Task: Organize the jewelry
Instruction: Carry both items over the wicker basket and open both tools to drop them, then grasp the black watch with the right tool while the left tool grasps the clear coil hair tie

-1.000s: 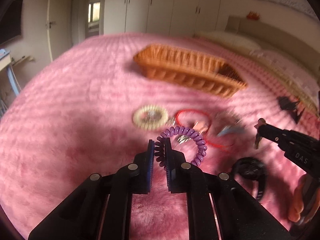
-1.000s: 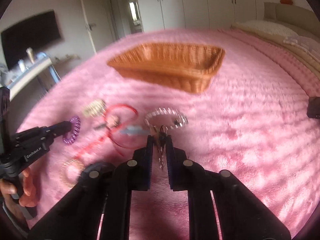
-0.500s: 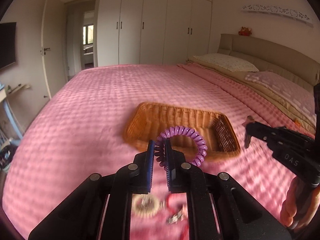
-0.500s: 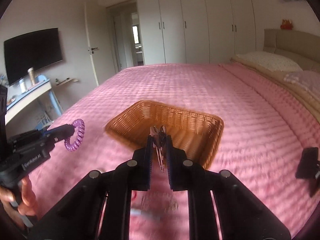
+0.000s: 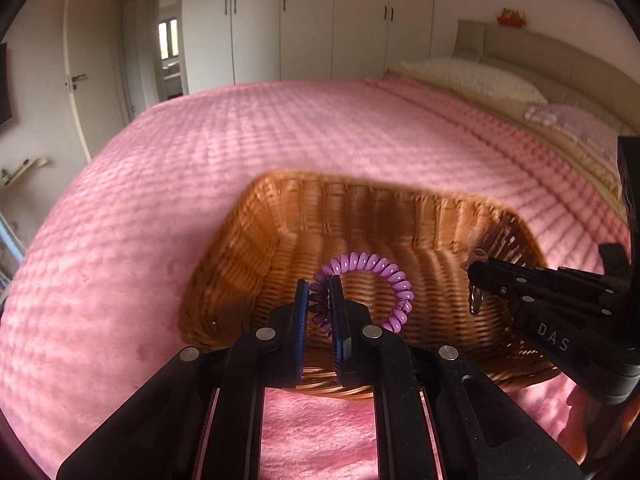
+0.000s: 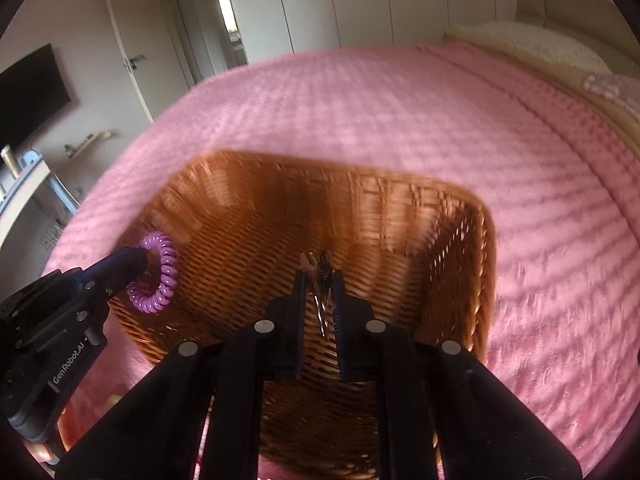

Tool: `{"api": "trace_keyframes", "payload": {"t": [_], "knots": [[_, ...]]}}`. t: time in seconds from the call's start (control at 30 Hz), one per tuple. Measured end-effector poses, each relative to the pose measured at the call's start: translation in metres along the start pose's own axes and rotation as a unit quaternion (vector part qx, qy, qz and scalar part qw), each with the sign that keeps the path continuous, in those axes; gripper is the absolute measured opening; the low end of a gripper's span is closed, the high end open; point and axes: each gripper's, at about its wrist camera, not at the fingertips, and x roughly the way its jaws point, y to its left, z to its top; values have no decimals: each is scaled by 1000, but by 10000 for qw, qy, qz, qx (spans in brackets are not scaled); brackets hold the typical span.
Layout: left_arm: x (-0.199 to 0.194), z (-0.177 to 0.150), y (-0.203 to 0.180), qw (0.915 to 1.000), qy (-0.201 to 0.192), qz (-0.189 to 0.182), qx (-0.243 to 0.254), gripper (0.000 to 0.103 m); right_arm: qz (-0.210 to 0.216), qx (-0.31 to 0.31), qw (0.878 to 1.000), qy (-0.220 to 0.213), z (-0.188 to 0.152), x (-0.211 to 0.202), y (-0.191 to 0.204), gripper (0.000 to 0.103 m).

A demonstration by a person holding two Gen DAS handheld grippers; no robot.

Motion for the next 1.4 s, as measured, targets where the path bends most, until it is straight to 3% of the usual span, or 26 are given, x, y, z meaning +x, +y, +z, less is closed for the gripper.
{"api": "trace_keyframes", "payload": {"t": [0.1,0.13,0.23,0.27,0.3,0.53,0.77,1.0,1.2,1.4], "knots": [[6,-2,0,9999,138,-75,26,12,-3,66,10000,35,0,4,-4,11],[4,-3,1,9998,122,-131,24,18,69,103,9999,25,0,0,-4,12],[-12,-5,4,9999,-39,-137,7,36,89,109,9998,-101,0,-14,-5,30],[-21,-5,6,9997,-98,-215,-30,38,108,107,9997,-178,-1,-21,-5,41],[-27,-6,7,9995,-150,-270,-54,38,163,104,9995,-260,-3,-32,-4,43],[-115,-25,11,9974,-631,-360,-42,40,437,-202,9966,-675,-28,-109,19,43],[-205,-71,20,9944,-933,-404,-276,41,703,-541,9920,-901,-89,-185,41,43],[-231,-140,23,9954,-593,-558,-502,41,819,-458,9941,-542,-150,-189,39,43],[-214,-190,22,9962,-131,-585,-628,41,772,-583,9952,-159,-192,-169,46,43],[-183,-215,17,9935,382,-766,-744,41,765,-606,9950,191,-211,-146,51,43]]}}
